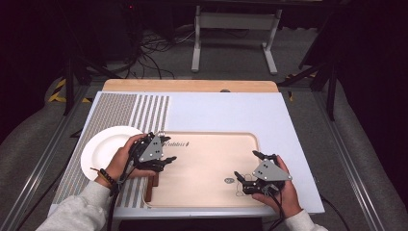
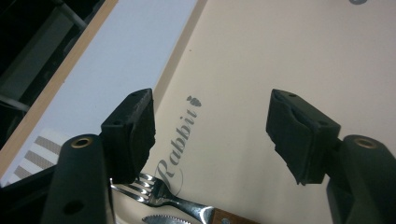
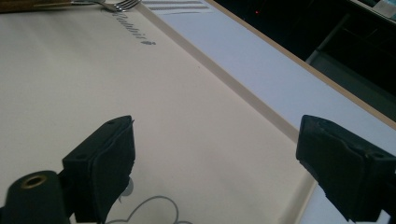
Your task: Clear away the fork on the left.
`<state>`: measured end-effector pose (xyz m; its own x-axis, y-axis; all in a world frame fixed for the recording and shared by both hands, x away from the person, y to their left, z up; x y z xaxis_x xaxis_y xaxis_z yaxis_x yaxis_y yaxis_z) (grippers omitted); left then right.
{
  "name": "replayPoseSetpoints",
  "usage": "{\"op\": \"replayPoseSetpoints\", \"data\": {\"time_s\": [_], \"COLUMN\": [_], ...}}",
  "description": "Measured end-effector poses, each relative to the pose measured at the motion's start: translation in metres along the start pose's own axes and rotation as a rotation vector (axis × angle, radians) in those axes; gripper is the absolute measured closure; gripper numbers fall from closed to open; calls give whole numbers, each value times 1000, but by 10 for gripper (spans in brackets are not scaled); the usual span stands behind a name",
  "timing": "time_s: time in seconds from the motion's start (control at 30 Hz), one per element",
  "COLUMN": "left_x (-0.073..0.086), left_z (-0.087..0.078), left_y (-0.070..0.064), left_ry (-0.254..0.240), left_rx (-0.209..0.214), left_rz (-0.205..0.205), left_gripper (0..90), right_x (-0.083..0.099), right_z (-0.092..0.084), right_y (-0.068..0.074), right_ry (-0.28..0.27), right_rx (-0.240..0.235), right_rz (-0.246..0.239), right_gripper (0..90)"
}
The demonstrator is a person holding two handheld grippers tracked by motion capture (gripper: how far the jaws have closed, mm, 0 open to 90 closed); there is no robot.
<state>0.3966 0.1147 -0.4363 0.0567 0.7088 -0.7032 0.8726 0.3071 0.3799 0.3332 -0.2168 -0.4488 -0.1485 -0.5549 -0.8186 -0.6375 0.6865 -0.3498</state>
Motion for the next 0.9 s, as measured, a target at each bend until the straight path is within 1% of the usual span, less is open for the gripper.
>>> {"op": "replayPoseSetpoints", "data": {"time_s": [0.13, 0.3, 0.43, 0.5, 0.57, 0.83, 0.9], "left_x": [-1, -1, -2, -2, -2, -2, -2], "left_z": [0, -1, -3, -4, -6, -12, -14], "left_y": [-1, -1, -1, -1, -1, 0, 0], "left_ry": [-21, -50, -51, -55, -55, -66, -65], "left_rx": [9, 22, 19, 13, 4, -3, -12], "left_rz": [-30, -56, -55, -62, -60, -59, -59], "left_gripper": [210, 137, 103, 101, 86, 83, 83], "right_x": [0, 0, -1, -1, -1, -2, -2], "right_z": [0, -1, -1, -1, -1, -1, -1], "right_y": [0, 0, 0, 0, 0, 1, 1], "right_ry": [-2, -4, -6, -6, -9, -9, -9], "right_rx": [1, 1, -1, -1, 0, -2, -4], "right_rz": [1, 5, 6, 7, 9, 8, 7], "right_gripper": [129, 128, 127, 127, 127, 127, 126]}}
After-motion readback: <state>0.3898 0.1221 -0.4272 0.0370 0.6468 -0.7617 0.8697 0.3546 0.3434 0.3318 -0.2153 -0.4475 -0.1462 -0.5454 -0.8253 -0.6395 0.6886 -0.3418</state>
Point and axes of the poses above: each handheld gripper's, and its own axes: z roughly forward along the jaws, x roughly out of its underside, y roughly to its left, the point moved 4 cm from there along z, roughly forward along the jaws, and after that the axes turned 1 degree about y, right-handed, at the moved point
